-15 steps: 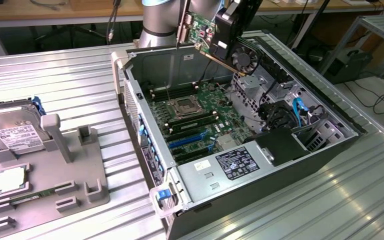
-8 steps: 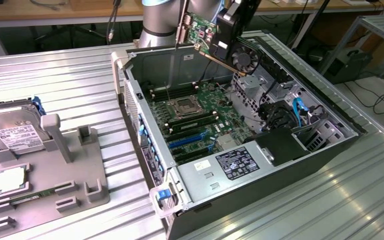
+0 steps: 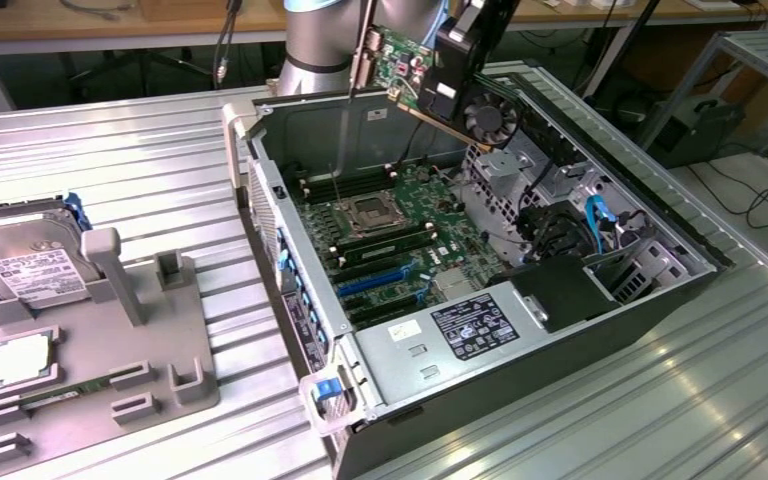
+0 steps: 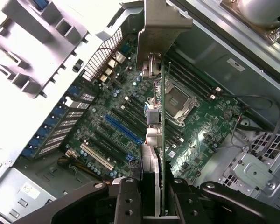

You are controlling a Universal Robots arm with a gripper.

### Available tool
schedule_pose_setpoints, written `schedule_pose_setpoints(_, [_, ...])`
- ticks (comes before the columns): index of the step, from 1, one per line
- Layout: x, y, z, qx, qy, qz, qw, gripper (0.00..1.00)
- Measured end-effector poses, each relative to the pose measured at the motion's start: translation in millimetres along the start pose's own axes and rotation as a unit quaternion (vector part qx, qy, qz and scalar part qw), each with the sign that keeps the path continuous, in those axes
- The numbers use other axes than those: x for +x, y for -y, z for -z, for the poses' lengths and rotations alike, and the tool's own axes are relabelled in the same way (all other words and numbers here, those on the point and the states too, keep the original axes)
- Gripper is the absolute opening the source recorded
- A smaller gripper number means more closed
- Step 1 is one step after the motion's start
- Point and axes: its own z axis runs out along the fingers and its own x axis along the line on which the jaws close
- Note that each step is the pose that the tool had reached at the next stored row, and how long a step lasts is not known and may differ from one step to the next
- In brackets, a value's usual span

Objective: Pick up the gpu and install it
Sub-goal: 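Insert the gpu into the slot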

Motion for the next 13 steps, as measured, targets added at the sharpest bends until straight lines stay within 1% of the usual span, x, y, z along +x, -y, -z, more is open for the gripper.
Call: schedule_pose_setpoints(13, [0.0, 0.0, 0.0, -0.0001, -0.0018, 0.025, 0.9997, 0.28])
